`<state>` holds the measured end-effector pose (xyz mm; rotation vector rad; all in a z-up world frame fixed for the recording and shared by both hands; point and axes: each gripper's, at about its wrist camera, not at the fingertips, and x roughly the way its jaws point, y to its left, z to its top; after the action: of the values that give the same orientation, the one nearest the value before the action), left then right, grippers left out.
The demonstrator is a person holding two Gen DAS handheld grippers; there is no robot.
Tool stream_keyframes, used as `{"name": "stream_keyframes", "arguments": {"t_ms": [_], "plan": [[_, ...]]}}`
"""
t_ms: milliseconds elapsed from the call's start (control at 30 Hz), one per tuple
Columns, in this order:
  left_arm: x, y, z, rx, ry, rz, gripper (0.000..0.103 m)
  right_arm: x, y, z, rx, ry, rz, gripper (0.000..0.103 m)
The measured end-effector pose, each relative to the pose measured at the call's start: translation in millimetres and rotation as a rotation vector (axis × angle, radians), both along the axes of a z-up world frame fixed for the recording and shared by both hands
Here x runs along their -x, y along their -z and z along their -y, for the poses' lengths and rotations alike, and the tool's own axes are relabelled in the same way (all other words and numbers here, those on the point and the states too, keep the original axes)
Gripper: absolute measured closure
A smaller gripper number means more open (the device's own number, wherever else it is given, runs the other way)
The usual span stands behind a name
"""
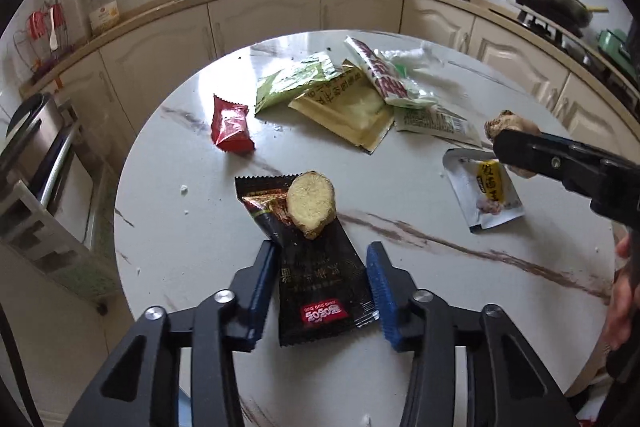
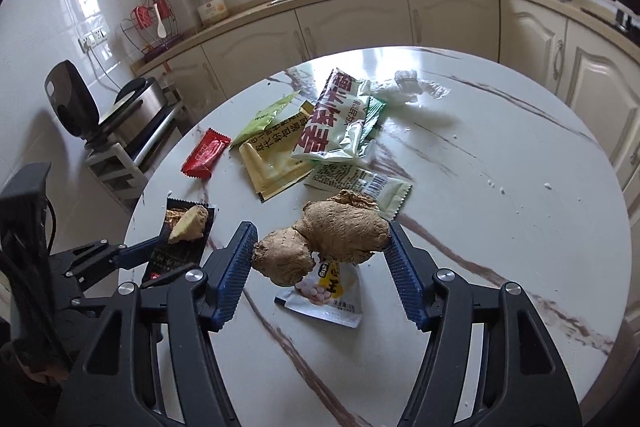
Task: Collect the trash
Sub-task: 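Grasp the black snack wrapper with the left tool while the right tool grasps the ginger root, then carry wrapper and ginger over the blue bin and open both tools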
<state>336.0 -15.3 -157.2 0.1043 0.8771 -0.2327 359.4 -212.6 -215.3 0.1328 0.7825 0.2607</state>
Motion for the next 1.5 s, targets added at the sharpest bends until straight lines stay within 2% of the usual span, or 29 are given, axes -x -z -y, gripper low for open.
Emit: {"name": "stream_keyframes", "arguments": {"t_ms": [67, 167, 300, 367, 567, 800, 967, 1133, 1333, 1500], "plan": [[2.5, -1.3, 7.3, -0.036, 0.024, 0.019, 0.075, 1.9, -2.6, 3.7, -0.013, 0.001, 0.008, 0.04], [11.9, -8.0, 21.1, -0.118, 0.067, 0.086, 0.099, 4.5, -5.6, 5.1, -0.031, -0.004, 0.019, 0.04], [19.5, -15.7, 28.4, -0.132, 0.113, 0.109, 0.101, 9.8, -6.2, 5.9, -0.06, -0.008, 0.027, 0.041], [25.0, -23.3, 25.3, -0.098, 0.116, 0.117, 0.101, 13.1, -6.5, 7.0, -0.073, -0.007, 0.027, 0.041], [38.7, -46.3, 1.4, 0.069, 0.105, 0.123, 0.101, 25.4, -14.1, 1.2, -0.076, -0.012, 0.042, 0.04], [64.3, -56.5, -40.2, 0.15, 0.069, 0.142, 0.101, 40.0, -31.2, -32.8, -0.051, -0.064, 0.068, 0.04], [96.0, -55.1, -88.6, 0.185, 0.009, 0.155, 0.101, 44.1, -35.1, -86.4, -0.043, -0.147, 0.066, 0.04], [126.8, -42.0, -153.7, 0.201, -0.083, 0.148, 0.101, 45.5, -27.7, -159.7, -0.04, -0.26, 0.049, 0.04], [156.2, -2.2, -248.4, 0.216, -0.252, 0.08, 0.101, 45.7, -3.7, -256.6, -0.018, -0.414, 0.0, 0.041], [166.9, 33.6, -305.4, 0.245, -0.346, 0.004, 0.101, 42.0, 27.3, -324.1, 0.017, -0.504, -0.04, 0.041]]}}
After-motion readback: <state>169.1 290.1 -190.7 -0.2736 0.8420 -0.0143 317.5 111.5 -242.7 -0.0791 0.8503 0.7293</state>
